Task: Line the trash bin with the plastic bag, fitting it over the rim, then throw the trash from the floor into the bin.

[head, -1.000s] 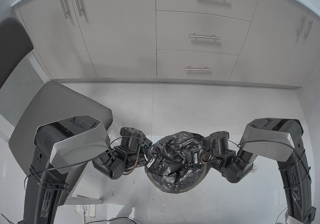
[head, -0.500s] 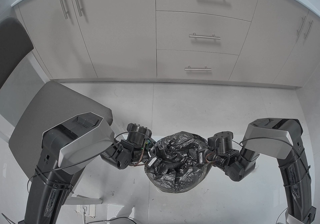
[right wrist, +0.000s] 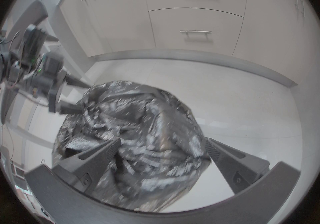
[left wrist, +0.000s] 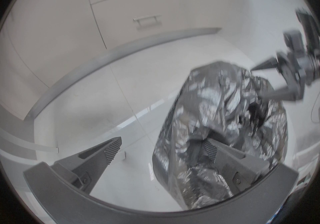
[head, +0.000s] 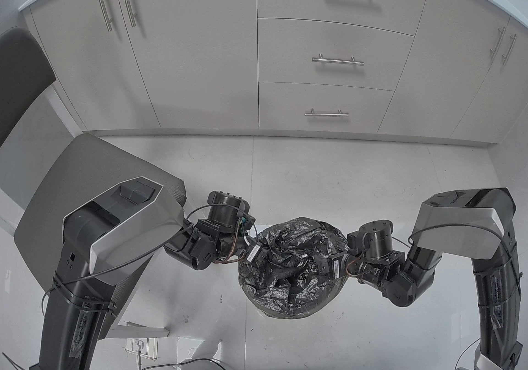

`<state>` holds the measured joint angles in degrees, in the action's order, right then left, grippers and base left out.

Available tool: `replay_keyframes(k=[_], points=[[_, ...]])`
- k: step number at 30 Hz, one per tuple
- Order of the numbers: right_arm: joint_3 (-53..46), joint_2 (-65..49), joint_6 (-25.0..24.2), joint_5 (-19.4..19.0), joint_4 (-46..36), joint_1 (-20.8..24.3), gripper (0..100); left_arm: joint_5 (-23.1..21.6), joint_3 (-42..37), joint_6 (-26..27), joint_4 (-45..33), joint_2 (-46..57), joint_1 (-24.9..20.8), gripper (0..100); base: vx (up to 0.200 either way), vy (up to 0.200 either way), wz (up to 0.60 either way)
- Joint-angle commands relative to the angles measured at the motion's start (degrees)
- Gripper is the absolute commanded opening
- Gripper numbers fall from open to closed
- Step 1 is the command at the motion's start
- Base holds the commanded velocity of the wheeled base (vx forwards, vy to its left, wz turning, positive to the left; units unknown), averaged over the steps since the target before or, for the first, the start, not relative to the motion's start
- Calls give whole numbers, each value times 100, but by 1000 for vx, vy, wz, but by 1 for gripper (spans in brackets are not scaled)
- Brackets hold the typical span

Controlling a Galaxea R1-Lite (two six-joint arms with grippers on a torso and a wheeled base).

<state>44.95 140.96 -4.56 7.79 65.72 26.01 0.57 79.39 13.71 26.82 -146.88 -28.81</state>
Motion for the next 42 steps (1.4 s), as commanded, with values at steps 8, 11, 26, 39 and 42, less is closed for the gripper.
replay_keyframes(k=[8,11,26,39,42], points=[[-1225,-420,-10,-6,81,554,100,-5,-46,-475,508,213,-2,100,0,0,0],[-1269,-236,-1,3,90,492,100,-5,-11,-475,508,204,15,100,0,0,0],[-1146,177,87,12,73,422,100,-5,-81,-449,403,266,7,100,0,0,0],[-1243,-60,43,21,415,448,100,-13,-222,-282,34,213,-11,100,0,0,0],[-1454,-332,43,21,565,457,100,-13,-354,-308,69,301,-11,100,0,0,0]])
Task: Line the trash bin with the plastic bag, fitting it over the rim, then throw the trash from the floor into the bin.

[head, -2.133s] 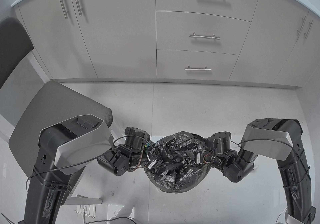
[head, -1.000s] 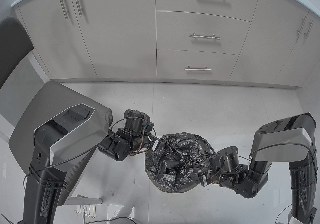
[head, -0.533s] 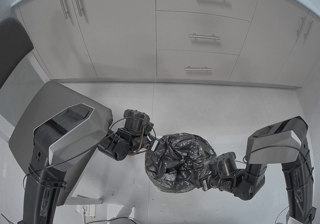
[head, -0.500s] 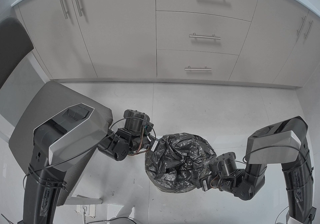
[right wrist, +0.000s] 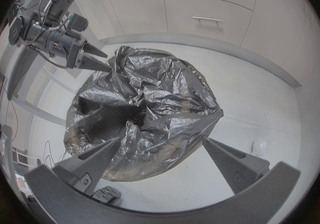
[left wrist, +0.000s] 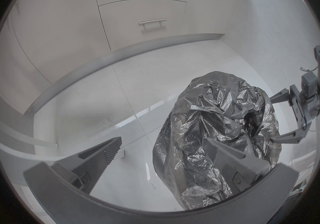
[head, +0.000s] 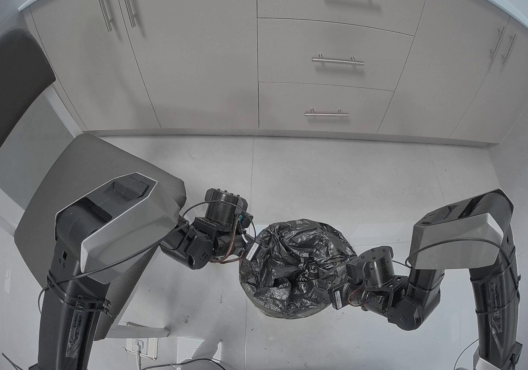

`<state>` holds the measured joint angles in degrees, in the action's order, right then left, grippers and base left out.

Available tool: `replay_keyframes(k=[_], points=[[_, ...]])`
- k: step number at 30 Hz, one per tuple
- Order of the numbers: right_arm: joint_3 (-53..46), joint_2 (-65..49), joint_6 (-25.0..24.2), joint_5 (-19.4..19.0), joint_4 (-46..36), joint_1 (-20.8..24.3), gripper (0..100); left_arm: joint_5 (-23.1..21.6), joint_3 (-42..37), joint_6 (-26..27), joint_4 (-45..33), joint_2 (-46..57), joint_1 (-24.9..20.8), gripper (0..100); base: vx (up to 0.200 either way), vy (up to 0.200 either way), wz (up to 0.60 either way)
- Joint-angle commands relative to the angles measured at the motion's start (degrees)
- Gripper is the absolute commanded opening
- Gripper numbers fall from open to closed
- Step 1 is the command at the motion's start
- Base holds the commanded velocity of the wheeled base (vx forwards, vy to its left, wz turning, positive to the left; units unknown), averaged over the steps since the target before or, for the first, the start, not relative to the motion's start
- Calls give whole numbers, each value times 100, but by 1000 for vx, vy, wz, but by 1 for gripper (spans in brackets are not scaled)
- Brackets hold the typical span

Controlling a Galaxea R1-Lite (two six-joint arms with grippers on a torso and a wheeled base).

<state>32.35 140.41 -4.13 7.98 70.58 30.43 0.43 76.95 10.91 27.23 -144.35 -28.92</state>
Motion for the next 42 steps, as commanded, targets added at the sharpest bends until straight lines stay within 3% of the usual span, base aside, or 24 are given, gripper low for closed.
replay_keyframes(k=[1,6,11,15,21,26,27,29,35,42], points=[[-317,-427,0,1,96,25,100,1,-215,-45,54,144,-9,100,0,0,0],[-1073,-1192,-9,-25,114,-2,100,-8,-910,-151,168,785,-167,100,0,0,0],[-1407,-1930,-123,-7,131,-221,100,1,-1551,-731,748,1392,-466,100,0,0,0],[-897,-2246,-35,-60,61,-1215,100,28,-2245,-1179,915,2570,-738,100,0,0,0],[816,-1429,194,-104,-379,-2331,100,256,-3028,-1601,1197,4354,-712,100,0,0,0],[2987,-444,273,-25,-1029,-2656,100,1328,-3942,-1372,1214,6015,-369,100,0,0,0],[2987,-444,273,-25,-1029,-2656,100,1328,-3942,-1372,1214,6015,-369,100,0,0,0],[4227,241,378,10,-1389,-2762,100,1724,-4627,-1170,1214,6973,35,100,0,0,0],[5835,1085,378,168,-2286,-2981,100,1759,-5911,-1179,1117,8643,949,100,0,0,0],[6749,1691,396,168,-2884,-3236,100,1759,-7132,-1232,1021,10199,1740,100,0,0,0]])
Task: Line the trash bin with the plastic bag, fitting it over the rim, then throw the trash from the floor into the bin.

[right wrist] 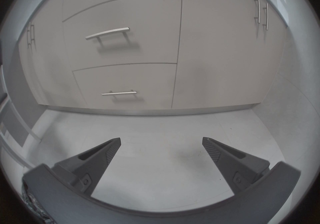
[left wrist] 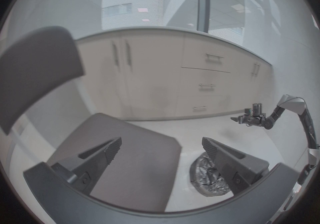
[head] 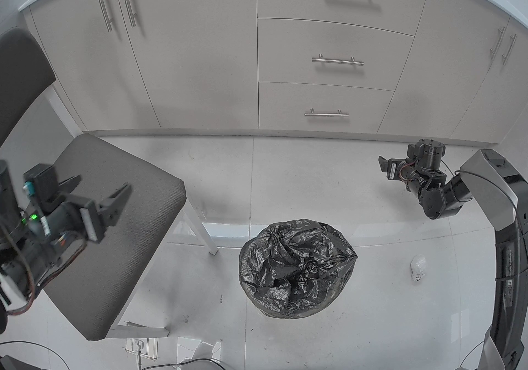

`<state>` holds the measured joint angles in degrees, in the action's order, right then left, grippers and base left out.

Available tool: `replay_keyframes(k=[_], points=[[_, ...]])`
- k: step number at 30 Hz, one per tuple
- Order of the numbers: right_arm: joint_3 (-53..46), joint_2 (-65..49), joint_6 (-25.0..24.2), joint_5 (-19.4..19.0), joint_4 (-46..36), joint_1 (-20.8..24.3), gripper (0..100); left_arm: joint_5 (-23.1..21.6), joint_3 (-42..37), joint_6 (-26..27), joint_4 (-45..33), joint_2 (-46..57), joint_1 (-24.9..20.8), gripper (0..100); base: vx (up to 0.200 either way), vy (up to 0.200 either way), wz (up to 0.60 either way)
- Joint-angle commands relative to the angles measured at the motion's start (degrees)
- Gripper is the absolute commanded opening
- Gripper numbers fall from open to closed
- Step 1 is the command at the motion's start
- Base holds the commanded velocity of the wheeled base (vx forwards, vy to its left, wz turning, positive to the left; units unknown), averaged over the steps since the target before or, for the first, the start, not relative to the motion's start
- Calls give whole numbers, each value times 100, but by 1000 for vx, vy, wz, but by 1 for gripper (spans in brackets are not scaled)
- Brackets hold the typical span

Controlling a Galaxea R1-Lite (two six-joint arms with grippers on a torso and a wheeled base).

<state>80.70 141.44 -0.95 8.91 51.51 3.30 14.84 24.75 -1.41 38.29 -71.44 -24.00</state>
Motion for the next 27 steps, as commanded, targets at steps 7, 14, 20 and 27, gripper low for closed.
replay_keyframes(k=[7,14,20,27], points=[[3389,2521,95,392,-1758,-656,100,309,-2273,-52,-1333,4498,1363,100,0,0,0],[3389,2925,130,559,-2443,-823,100,309,-2202,-43,-2757,5553,1521,100,0,0,0],[3389,3118,561,577,-2751,-1016,100,301,-2369,-8,-3196,6019,1557,100,0,0,0],[3389,3224,912,770,-3129,-1253,100,309,-2475,1,-3249,6151,1548,100,0,0,0]])
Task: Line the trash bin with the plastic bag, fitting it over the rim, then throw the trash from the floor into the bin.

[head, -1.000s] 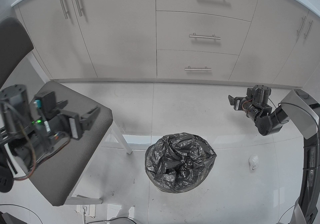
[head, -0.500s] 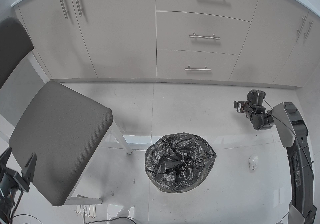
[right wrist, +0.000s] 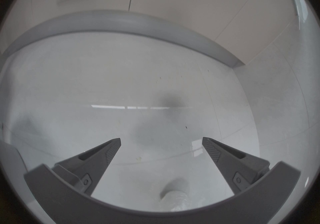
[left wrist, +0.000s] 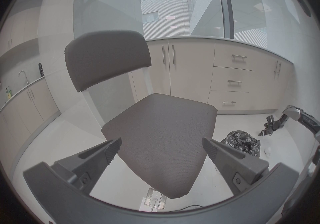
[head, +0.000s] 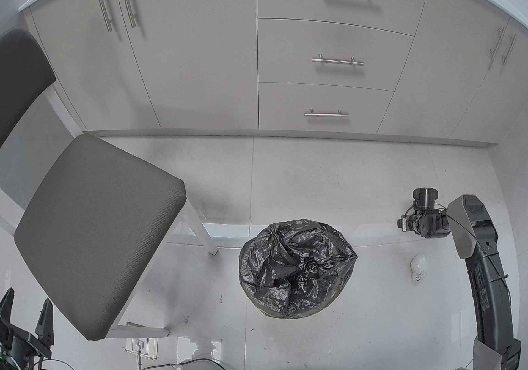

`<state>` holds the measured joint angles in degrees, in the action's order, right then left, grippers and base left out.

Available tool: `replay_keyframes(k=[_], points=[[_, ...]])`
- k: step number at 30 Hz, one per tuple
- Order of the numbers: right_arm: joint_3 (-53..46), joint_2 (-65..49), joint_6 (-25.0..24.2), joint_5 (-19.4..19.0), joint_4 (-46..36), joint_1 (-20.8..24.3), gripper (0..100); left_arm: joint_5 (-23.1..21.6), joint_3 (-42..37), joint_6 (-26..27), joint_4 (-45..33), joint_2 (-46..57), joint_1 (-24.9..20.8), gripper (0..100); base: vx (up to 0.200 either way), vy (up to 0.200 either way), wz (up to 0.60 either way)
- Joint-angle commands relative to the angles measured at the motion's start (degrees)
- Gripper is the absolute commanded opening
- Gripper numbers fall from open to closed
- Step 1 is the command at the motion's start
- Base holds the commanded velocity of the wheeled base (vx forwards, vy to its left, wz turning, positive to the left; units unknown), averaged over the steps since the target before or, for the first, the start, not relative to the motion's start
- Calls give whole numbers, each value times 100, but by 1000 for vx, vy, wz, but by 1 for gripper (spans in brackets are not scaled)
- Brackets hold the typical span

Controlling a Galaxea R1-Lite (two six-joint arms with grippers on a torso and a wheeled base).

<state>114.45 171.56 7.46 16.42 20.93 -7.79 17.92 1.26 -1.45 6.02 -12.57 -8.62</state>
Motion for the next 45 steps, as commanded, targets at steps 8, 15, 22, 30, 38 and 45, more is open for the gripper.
replay_keyframes(k=[8,15,22,30,38,45], points=[[15,519,555,-34,-168,-232,100,1,-99,-4,-242,404,-17,100,0,0,0],[15,606,722,-113,-863,-214,100,1,-90,-4,-330,483,-26,100,0,0,0],[15,606,730,-104,-1372,-249,100,1,-90,-13,-339,492,-43,100,0,0,0],[15,606,871,81,-1381,-372,100,1,-90,-13,-339,501,-43,100,0,0,0],[15,606,959,116,-1381,-469,100,1,-90,-13,-339,510,-43,100,0,0,0],[15,606,1073,125,-1390,-451,100,1,-90,-13,-339,510,-43,100,0,0,0]])
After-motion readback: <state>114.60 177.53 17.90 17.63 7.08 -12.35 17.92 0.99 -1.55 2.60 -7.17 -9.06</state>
